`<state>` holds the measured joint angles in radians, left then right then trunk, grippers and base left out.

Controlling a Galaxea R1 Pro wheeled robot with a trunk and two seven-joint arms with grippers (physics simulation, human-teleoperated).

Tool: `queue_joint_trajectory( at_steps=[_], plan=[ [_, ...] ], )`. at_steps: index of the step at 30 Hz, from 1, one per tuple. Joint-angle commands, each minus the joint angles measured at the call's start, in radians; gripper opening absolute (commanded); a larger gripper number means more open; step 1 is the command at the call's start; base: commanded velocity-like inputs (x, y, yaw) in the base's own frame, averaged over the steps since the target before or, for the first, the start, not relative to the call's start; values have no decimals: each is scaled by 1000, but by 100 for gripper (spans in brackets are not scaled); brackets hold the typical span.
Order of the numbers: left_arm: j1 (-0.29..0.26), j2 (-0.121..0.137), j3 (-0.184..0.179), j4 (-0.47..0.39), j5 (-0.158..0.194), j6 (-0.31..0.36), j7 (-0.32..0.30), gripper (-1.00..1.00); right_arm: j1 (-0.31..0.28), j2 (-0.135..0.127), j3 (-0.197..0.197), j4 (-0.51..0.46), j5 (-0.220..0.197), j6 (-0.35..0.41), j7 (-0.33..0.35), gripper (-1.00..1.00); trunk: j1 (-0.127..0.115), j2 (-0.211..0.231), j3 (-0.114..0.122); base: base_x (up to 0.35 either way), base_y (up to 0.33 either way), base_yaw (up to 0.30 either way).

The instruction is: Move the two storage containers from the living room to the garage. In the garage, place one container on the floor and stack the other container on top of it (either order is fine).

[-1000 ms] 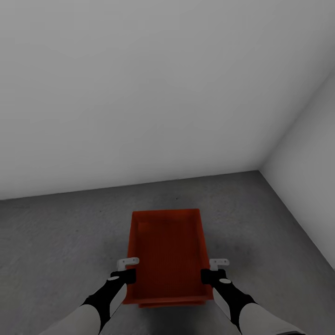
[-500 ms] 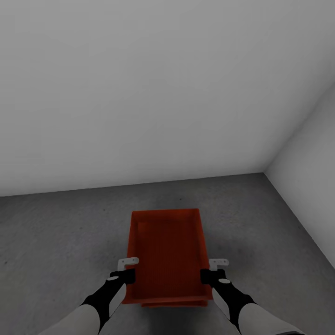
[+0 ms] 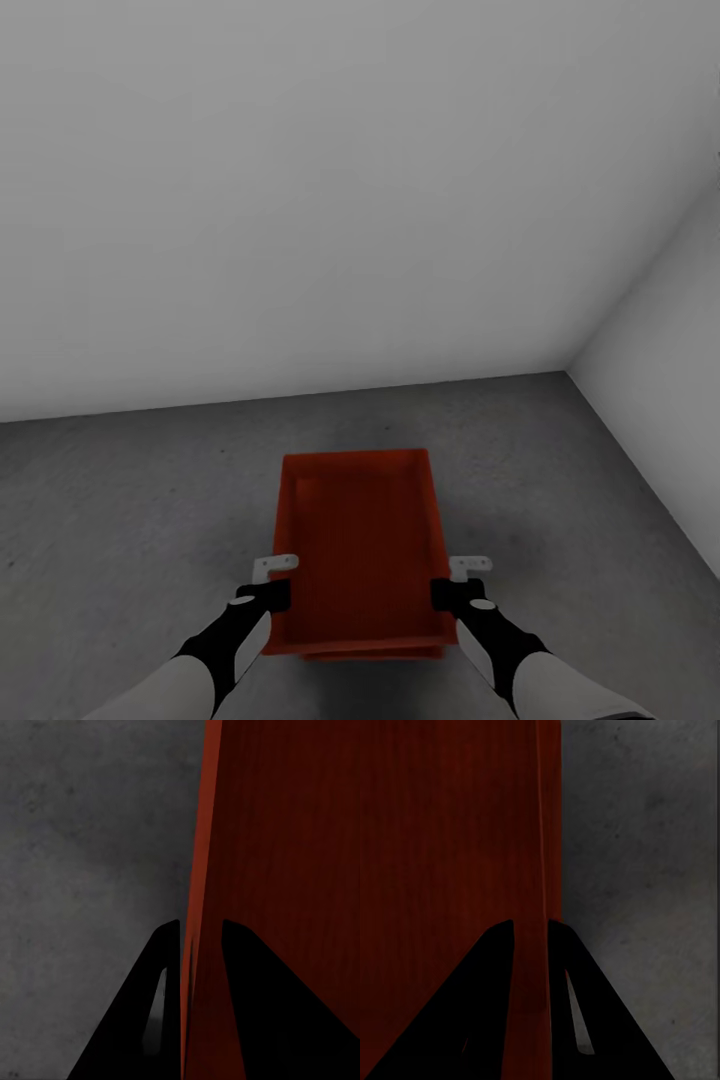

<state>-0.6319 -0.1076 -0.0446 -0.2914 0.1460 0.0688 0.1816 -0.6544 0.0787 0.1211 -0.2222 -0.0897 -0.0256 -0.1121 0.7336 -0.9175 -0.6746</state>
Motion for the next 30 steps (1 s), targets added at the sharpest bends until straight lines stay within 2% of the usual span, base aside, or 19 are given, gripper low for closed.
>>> queue_joint_trajectory(
  at_steps=[1, 30],
  plan=[
    [0, 31, 12, -5, -12, 6, 27, -100, -1, -5, -20, 3, -9, -4, -9, -100, 0, -1, -1, 0, -117, 0],
    [0, 32, 12, -3, -15, 6, 27, -100, -1, -3, -20, 3, -9, -2, -9, -100, 0, -1, -1, 0, -13, -25]
  ],
)
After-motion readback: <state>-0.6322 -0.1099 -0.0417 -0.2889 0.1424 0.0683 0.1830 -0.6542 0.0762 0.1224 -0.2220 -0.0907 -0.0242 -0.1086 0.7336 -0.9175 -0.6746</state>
